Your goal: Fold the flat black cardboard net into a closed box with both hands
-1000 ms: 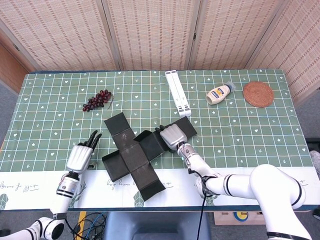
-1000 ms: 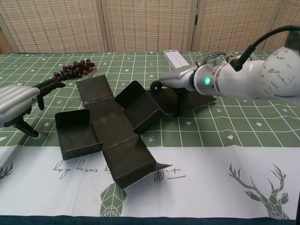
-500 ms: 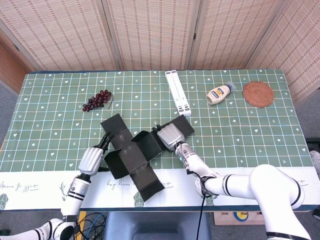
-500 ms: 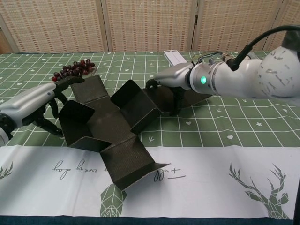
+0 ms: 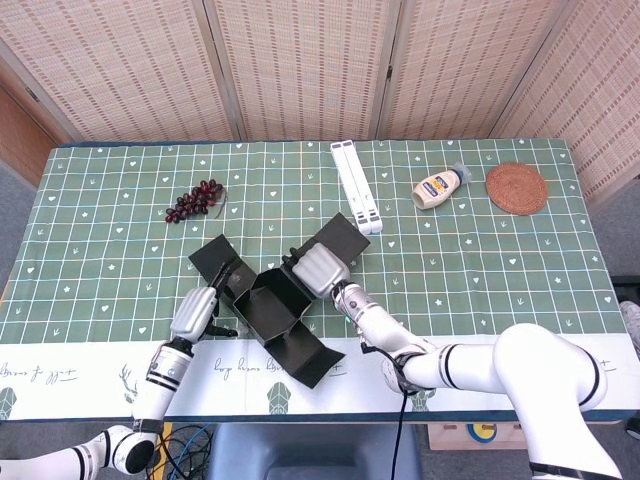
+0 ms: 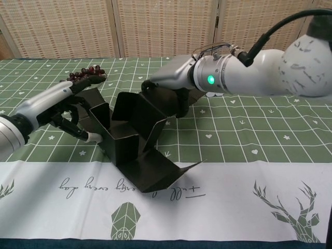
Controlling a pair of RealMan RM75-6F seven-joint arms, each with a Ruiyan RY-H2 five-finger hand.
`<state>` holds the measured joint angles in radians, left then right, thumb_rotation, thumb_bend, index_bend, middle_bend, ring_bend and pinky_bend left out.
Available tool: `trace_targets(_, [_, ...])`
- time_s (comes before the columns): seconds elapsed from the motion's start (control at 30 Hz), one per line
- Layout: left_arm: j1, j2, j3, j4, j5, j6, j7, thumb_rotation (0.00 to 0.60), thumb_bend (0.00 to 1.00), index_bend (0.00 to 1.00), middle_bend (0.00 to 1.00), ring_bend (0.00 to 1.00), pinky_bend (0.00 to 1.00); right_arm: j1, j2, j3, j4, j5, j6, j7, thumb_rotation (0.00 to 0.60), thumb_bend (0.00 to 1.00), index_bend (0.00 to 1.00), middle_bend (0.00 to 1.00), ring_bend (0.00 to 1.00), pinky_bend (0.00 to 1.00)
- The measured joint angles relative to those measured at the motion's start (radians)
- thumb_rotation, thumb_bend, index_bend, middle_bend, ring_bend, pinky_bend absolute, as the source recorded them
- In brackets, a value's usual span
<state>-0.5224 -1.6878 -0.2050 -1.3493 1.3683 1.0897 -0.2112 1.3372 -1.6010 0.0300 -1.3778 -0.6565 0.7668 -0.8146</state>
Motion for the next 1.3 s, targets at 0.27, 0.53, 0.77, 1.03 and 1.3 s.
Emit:
trace_targets(0.27, [-0.023, 0.045, -0.008, -0.018, -0.040, -0.106, -0.187, 0.600, 0.08, 0.00, 0.00, 0.46, 0.77, 0.029, 0.011, -0.018, -0.011, -0.109, 0.012, -0.060, 0.600, 0.35, 0.17, 0.26, 0.70, 0.94])
trace_targets(0.53, [-0.046, 0.115, -0.003, -0.036, -0.049, -0.223, -0.390, 0.600, 0.08, 0.00, 0.00, 0.50, 0.78, 0.029, 0.007, -0.033, -0.008, -0.234, 0.021, -0.069, 0.600, 0.36, 0.17, 0.26, 0.71, 0.94])
trace_targets(0.77, [-0.056, 0.127, 0.013, -0.022, -0.060, -0.266, -0.453, 0.600, 0.08, 0.00, 0.00, 0.53, 0.79, 0.023, 0.012, -0.039, -0.018, -0.293, 0.023, -0.081, 0.600, 0.36, 0.17, 0.26, 0.71, 0.94])
trace_targets(1.03, [-0.062, 0.132, 0.011, -0.033, -0.075, -0.293, -0.508, 0.600, 0.08, 0.00, 0.00, 0.56, 0.79, 0.014, 0.011, -0.036, -0.024, -0.348, 0.029, -0.092, 0.600, 0.36, 0.17, 0.26, 0.71, 0.94])
trace_targets(1.3, [-0.065, 0.139, 0.022, -0.039, -0.039, -0.305, -0.606, 0.600, 0.08, 0.01, 0.00, 0.57, 0.79, 0.002, 0.000, -0.028, 0.002, -0.382, 0.029, -0.090, 0.600, 0.37, 0.17, 0.26, 0.71, 0.94])
